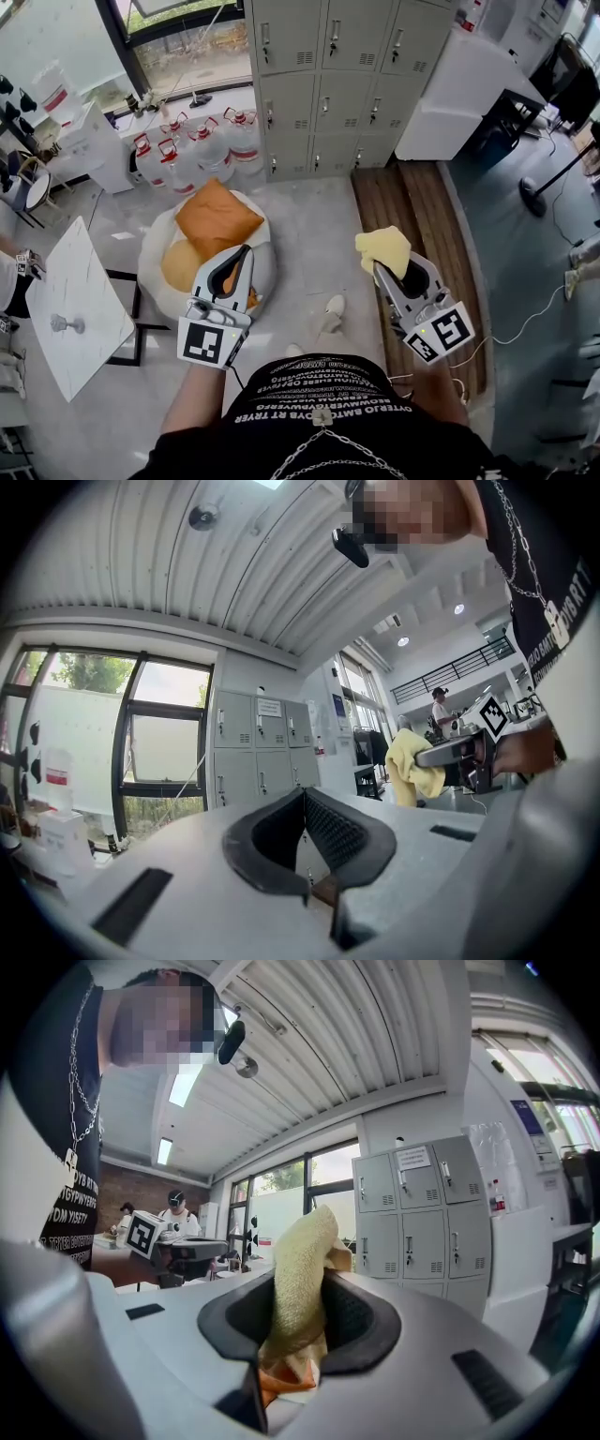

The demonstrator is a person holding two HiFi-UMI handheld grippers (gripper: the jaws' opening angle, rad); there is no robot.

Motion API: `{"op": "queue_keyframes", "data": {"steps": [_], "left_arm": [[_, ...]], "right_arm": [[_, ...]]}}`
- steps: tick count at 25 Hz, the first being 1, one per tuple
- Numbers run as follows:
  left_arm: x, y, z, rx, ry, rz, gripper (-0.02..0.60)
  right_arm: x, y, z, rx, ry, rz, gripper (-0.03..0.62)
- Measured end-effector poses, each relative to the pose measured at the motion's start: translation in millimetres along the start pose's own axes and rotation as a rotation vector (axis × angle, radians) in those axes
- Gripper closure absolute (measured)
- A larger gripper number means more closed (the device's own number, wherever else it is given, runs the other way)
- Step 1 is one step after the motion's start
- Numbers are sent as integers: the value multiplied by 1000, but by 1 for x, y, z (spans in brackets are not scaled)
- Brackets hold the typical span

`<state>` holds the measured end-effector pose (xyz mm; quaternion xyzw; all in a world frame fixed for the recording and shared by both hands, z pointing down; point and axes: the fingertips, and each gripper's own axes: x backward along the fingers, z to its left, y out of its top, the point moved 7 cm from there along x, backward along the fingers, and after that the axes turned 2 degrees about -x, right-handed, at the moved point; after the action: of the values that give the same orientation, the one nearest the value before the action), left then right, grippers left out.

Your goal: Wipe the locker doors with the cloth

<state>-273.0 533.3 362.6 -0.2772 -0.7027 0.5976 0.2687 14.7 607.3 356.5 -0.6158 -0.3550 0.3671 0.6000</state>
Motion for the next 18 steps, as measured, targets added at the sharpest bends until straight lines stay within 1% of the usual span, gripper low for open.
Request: {"op": "queue_keyframes", "data": {"steps": [8, 14, 18], "left_arm": [[-34, -11, 15, 9, 32, 5, 574], [-69, -13, 29, 7, 53, 0, 574], [-97, -18, 38, 16, 51, 11, 574]], "right_arm": [[-34, 0, -36, 11, 22, 5, 484], [-63, 1, -66, 18, 43, 9, 484], [-81, 5, -90, 20, 46, 12, 484]]}}
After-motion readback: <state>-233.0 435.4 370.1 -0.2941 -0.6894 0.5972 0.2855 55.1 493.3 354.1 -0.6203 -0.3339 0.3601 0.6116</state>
